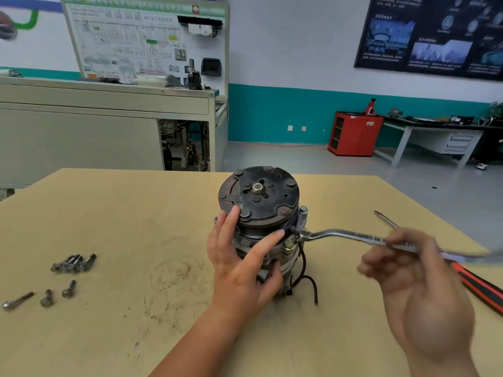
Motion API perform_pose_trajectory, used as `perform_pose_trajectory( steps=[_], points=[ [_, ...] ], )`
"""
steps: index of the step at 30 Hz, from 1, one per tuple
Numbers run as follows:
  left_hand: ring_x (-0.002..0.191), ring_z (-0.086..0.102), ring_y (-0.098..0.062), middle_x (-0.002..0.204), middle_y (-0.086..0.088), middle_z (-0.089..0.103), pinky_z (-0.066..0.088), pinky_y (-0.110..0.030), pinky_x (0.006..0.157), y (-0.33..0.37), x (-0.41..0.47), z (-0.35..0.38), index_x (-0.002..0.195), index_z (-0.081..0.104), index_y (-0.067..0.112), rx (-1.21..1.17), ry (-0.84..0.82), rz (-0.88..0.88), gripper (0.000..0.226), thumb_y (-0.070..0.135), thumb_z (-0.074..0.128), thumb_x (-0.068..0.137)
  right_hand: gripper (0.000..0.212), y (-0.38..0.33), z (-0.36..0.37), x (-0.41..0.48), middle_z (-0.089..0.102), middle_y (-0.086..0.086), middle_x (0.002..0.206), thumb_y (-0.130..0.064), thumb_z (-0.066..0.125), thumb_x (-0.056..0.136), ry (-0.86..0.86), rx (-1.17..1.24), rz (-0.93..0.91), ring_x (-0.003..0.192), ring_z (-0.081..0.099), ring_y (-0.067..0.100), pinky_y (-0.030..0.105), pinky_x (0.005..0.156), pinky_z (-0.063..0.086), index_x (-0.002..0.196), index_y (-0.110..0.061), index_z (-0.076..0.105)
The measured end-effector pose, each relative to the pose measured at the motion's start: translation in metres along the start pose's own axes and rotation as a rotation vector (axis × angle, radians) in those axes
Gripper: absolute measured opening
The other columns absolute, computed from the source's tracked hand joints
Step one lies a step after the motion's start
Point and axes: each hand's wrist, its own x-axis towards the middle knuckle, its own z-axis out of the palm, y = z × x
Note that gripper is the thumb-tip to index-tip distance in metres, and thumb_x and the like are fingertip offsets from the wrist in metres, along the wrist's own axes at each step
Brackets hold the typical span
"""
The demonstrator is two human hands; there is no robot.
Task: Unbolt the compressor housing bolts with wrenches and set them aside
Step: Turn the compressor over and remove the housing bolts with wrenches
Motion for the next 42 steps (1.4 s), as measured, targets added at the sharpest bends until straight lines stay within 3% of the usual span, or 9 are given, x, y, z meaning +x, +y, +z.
perform_pose_trajectory(
  steps=[7, 12, 16, 19, 22, 26, 32, 38, 42],
  points=[
    [0.147, 0.004, -0.022, 0.156, 0.011, -0.002, 0.017, -0.047, 0.117, 0.000, 0.001, -0.002, 0.120, 0.054, 0.032, 0.009, -0.022, 0.009, 0.045, 0.023, 0.063, 0.076, 0.045, 0.016, 0.035, -0.057, 0.073, 0.003, 0.065, -0.080, 0.064, 0.055, 0.127, -0.146, -0.069, 0.062, 0.071, 0.022, 0.019, 0.058, 0.055, 0.071, -0.038, 0.067],
    [0.143, 0.009, -0.031, 0.156, 0.011, -0.003, 0.018, -0.050, 0.115, 0.001, 0.001, -0.003, 0.117, 0.056, 0.035, 0.018, -0.032, 0.025, 0.041, 0.025, 0.062, 0.078, 0.025, 0.027, 0.034, -0.062, 0.073, 0.003, 0.065, -0.038, 0.045, 0.083, 0.149, -0.201, -0.076, 0.061, 0.071, 0.023, 0.020, 0.058, 0.055, 0.073, -0.041, 0.067],
    [0.145, 0.008, -0.030, 0.157, 0.010, -0.002, 0.018, -0.054, 0.114, 0.001, 0.000, -0.003, 0.113, 0.058, 0.037, -0.005, -0.031, 0.018, 0.038, 0.024, 0.063, 0.078, 0.026, 0.021, 0.022, -0.038, 0.064, 0.002, 0.050, -0.046, 0.047, 0.086, 0.159, -0.170, -0.062, 0.039, 0.058, 0.017, 0.017, 0.044, 0.047, 0.072, -0.036, 0.066],
    [0.146, 0.005, -0.024, 0.157, 0.009, -0.001, 0.017, -0.055, 0.114, 0.000, -0.001, -0.003, 0.111, 0.059, 0.039, -0.029, -0.033, 0.027, 0.037, 0.021, 0.065, 0.079, 0.030, 0.028, 0.012, 0.023, 0.048, -0.008, 0.043, -0.026, 0.044, 0.096, 0.202, -0.271, 0.024, 0.036, 0.040, 0.004, 0.017, 0.039, 0.035, 0.077, -0.029, 0.067],
    [0.146, 0.005, -0.024, 0.157, 0.009, -0.001, 0.017, -0.056, 0.113, 0.000, 0.000, -0.005, 0.112, 0.058, 0.039, -0.045, -0.047, 0.040, 0.039, 0.019, 0.065, 0.079, 0.020, 0.042, -0.001, 0.064, 0.035, -0.010, 0.044, -0.024, 0.048, 0.096, 0.003, -0.233, 0.182, 0.040, 0.032, 0.002, 0.019, 0.043, 0.031, 0.098, -0.018, 0.067],
    [0.146, 0.008, -0.022, 0.156, 0.012, 0.002, 0.022, -0.061, 0.110, -0.001, 0.001, -0.006, 0.112, 0.056, 0.034, -0.081, -0.032, 0.027, 0.038, 0.022, 0.064, 0.077, 0.037, 0.033, 0.012, 0.073, 0.033, -0.010, 0.043, -0.033, 0.044, 0.094, 0.036, 0.153, 0.346, 0.035, 0.029, 0.002, 0.015, 0.040, 0.033, 0.069, -0.022, 0.068],
    [0.146, 0.007, -0.020, 0.155, 0.015, 0.001, 0.027, -0.069, 0.104, 0.003, 0.002, -0.007, 0.113, 0.055, 0.032, -0.063, -0.048, -0.021, 0.039, 0.022, 0.064, 0.076, 0.037, 0.008, -0.001, -0.009, 0.068, -0.001, 0.058, -0.034, 0.041, 0.087, 0.172, 0.023, 0.080, 0.055, 0.067, 0.011, 0.016, 0.054, 0.053, 0.065, -0.026, 0.070],
    [0.146, 0.006, -0.022, 0.156, 0.013, -0.002, 0.026, -0.067, 0.106, 0.004, 0.003, -0.008, 0.119, 0.055, 0.032, -0.034, -0.056, -0.003, 0.043, 0.022, 0.063, 0.078, 0.032, 0.019, 0.025, -0.055, 0.073, 0.000, 0.066, -0.020, 0.042, 0.080, 0.189, -0.262, -0.135, 0.061, 0.071, 0.020, 0.020, 0.059, 0.057, 0.076, -0.034, 0.071],
    [0.142, 0.009, -0.031, 0.157, 0.010, -0.002, 0.024, -0.065, 0.108, 0.003, 0.003, -0.007, 0.117, 0.056, 0.035, -0.004, -0.061, 0.018, 0.042, 0.022, 0.062, 0.078, 0.014, 0.017, 0.029, -0.054, 0.073, -0.004, 0.071, -0.038, 0.055, 0.084, 0.117, -0.384, -0.122, 0.066, 0.072, 0.018, 0.023, 0.064, 0.057, 0.085, -0.037, 0.069]
  ],
)
